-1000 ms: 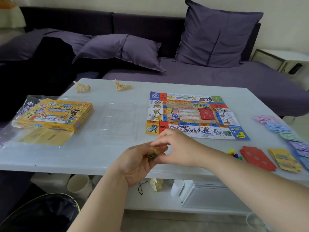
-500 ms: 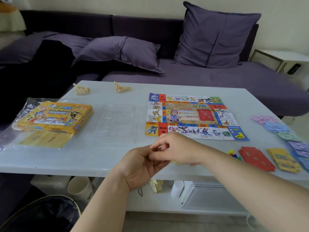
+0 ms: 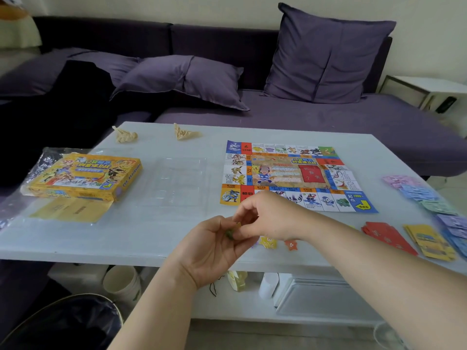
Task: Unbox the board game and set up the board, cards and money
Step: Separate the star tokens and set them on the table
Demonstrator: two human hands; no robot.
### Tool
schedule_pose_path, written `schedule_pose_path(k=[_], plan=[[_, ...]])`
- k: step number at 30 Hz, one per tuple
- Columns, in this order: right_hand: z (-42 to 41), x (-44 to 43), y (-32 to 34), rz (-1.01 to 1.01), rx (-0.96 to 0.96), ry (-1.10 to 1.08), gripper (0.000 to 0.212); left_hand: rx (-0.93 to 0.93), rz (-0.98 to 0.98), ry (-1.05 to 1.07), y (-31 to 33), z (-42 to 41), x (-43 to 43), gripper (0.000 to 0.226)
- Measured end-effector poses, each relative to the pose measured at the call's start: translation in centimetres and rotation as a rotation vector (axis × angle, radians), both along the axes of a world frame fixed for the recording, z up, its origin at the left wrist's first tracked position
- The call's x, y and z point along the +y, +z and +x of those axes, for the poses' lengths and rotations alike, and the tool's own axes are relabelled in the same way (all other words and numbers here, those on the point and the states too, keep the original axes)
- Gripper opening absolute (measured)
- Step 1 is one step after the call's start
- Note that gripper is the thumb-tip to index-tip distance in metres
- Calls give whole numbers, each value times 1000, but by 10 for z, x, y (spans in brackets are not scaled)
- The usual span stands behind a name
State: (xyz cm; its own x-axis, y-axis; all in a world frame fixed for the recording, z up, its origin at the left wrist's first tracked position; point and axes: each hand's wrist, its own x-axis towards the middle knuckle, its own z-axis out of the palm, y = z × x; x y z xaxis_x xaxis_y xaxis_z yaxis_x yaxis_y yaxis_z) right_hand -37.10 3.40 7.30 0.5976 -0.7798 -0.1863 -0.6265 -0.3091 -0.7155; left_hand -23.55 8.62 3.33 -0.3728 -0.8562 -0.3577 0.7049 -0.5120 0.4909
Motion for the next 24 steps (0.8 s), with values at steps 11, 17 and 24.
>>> schedule_pose_path(k=[11,17,24], plan=[[-12,-5,-6,-130,98,-71,18,-304,-50,52,-7,-6,0,27],[-16,-7,-19,97,52,-165,10,-494,-37,132,-10,-15,-1,18],[-21,-19,-26,469,-70,-288,5,-516,-25,177,-10,-22,0,16]])
